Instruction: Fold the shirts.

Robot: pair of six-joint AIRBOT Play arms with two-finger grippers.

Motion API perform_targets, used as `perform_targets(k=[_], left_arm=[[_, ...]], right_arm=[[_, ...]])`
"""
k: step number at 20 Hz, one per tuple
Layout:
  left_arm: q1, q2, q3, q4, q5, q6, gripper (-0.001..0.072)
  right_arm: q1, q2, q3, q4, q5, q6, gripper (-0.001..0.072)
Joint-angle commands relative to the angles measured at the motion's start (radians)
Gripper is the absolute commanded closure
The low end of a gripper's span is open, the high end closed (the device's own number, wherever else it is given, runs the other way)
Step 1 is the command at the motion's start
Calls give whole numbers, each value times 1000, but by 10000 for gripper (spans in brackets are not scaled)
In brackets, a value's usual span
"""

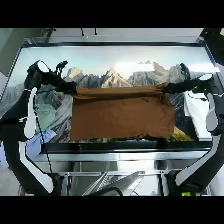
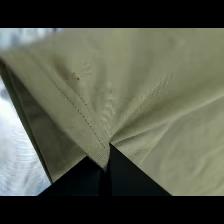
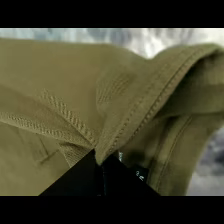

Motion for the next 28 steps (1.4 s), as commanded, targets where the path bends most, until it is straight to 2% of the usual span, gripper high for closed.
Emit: perform_targets(k=[1,6,7,8,9,10,12,14,16,18,23,25,27,28], left_arm=[[-21,-1,-25,56,4,-7,694],[-32,-1,-25,45,7,-7,693],[-37,-1,-25,46,5,-7,691],[-38,-1,-23,46,-6,-7,668],[-37,-1,-13,48,-29,-10,320],[-37,-1,5,57,-52,-42,48],[-17,-1,72,92,-150,-116,46],[8,5,128,130,-289,-158,46],[32,66,45,175,-349,-166,47],[55,176,-164,189,-298,-163,46],[77,414,-780,178,-14,-71,47],[76,436,-895,150,80,-35,47],[77,436,-937,54,114,18,47],[76,435,-949,-8,126,51,75]], right_arm=[[-2,-2,-19,-65,10,6,693],[-2,-1,-19,-113,7,57,687],[-2,-1,-19,-114,6,70,627],[-2,0,-19,-114,3,90,505],[-2,3,-19,-114,3,111,460],[-4,13,-19,-115,5,128,460],[-4,57,-18,-161,8,187,459],[-4,132,-18,-282,35,270,458],[-14,206,-28,-379,123,330,458],[-56,289,-102,-375,182,354,458],[-253,552,-418,-375,169,470,456],[-324,647,-535,-375,169,510,254],[-357,733,-645,-375,143,555,258],[-358,774,-698,-375,120,569,258]])
